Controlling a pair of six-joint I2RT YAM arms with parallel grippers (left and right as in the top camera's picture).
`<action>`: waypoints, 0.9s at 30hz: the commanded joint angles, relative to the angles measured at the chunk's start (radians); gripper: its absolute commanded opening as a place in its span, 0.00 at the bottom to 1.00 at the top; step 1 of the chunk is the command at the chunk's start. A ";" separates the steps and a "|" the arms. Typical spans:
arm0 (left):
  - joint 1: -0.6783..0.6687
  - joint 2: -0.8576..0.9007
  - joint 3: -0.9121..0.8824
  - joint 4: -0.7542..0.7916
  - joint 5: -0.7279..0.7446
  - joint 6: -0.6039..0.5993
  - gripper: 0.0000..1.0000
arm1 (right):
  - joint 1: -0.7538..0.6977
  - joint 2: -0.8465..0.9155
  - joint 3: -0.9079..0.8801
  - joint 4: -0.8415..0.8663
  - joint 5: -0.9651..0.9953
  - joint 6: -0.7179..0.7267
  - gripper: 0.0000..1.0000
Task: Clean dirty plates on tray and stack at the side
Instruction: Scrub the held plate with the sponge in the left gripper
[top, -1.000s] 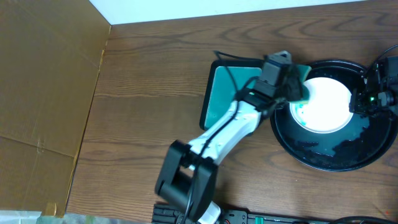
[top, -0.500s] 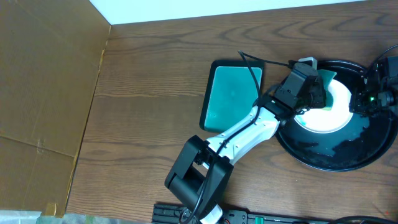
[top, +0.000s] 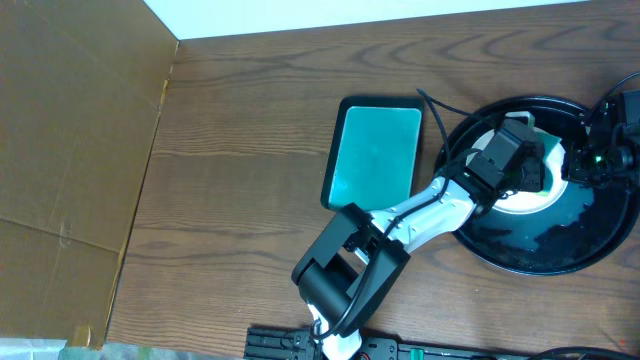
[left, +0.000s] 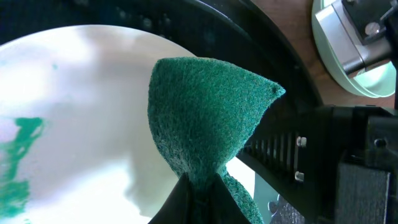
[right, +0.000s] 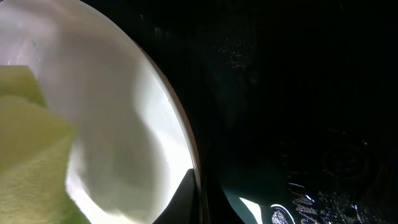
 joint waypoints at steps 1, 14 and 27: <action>0.002 0.035 0.000 0.001 -0.095 -0.003 0.07 | 0.021 0.025 0.016 -0.002 0.003 0.010 0.01; 0.021 0.126 0.000 -0.099 -0.440 0.173 0.07 | 0.022 0.025 0.016 -0.009 0.004 0.009 0.01; 0.143 0.096 0.005 -0.135 -0.484 0.326 0.07 | 0.022 0.025 0.016 -0.013 0.011 0.005 0.01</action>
